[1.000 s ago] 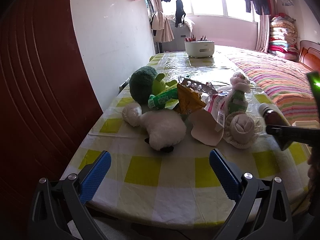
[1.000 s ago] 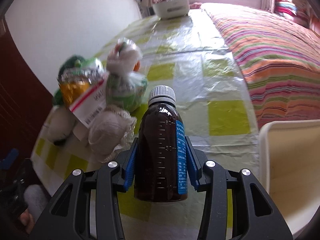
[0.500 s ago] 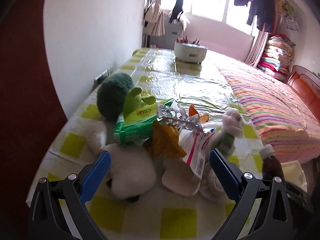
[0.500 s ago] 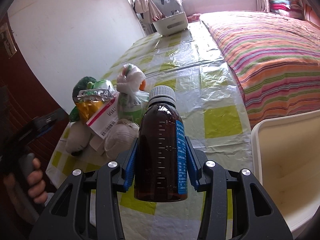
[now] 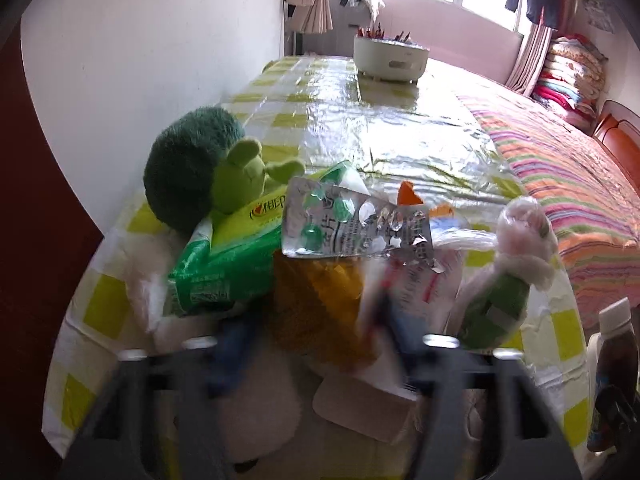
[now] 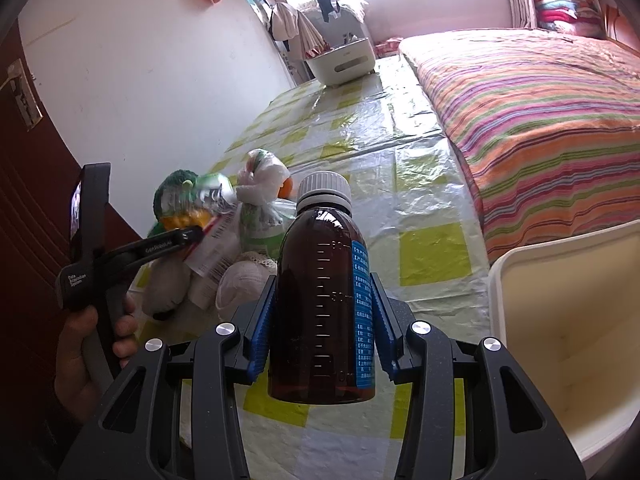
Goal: Collect trash
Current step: 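Grasp the yellow snack bag with the left tool while the right tool holds the bottle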
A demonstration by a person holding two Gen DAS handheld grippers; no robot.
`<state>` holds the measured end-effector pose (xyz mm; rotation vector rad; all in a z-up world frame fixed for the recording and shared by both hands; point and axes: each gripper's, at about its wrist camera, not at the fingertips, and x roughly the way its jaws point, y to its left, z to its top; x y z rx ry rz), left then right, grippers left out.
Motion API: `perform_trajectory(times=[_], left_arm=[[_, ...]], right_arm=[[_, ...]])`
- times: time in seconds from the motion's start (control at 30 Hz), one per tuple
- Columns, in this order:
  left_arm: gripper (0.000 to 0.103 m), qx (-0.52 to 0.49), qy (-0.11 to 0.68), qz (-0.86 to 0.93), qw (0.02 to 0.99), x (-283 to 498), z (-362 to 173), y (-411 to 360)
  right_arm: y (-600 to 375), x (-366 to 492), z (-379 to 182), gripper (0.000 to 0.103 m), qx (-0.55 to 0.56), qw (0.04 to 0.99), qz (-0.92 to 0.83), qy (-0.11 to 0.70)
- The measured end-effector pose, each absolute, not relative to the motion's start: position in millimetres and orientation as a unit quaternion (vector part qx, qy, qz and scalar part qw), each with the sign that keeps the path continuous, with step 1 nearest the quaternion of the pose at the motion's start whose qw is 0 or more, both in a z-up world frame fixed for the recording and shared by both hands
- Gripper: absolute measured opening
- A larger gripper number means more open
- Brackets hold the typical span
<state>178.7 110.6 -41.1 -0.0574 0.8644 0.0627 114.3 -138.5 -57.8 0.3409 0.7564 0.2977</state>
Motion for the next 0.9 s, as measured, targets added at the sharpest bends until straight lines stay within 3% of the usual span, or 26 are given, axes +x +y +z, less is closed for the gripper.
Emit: perform_trajectory(times=[0.1,0.7,0.9], left_arm=[[0.035,-0.037,0.41,0.024,0.911,179,-38,112],[0.034,-0.077,0.296,-0.105,0.946,115,34,67],[0.034,-0.045,0.272,-0.153,0.949,95,39,24]], right_arm=[[-143,113,-57,0.042,0.171,0.905,0.141,0.364],[-159,102,-45,0.042,0.173,0.929,0.098,0.312],[-179,95,-44,0.042,0.166,0.939,0.064,0.293]])
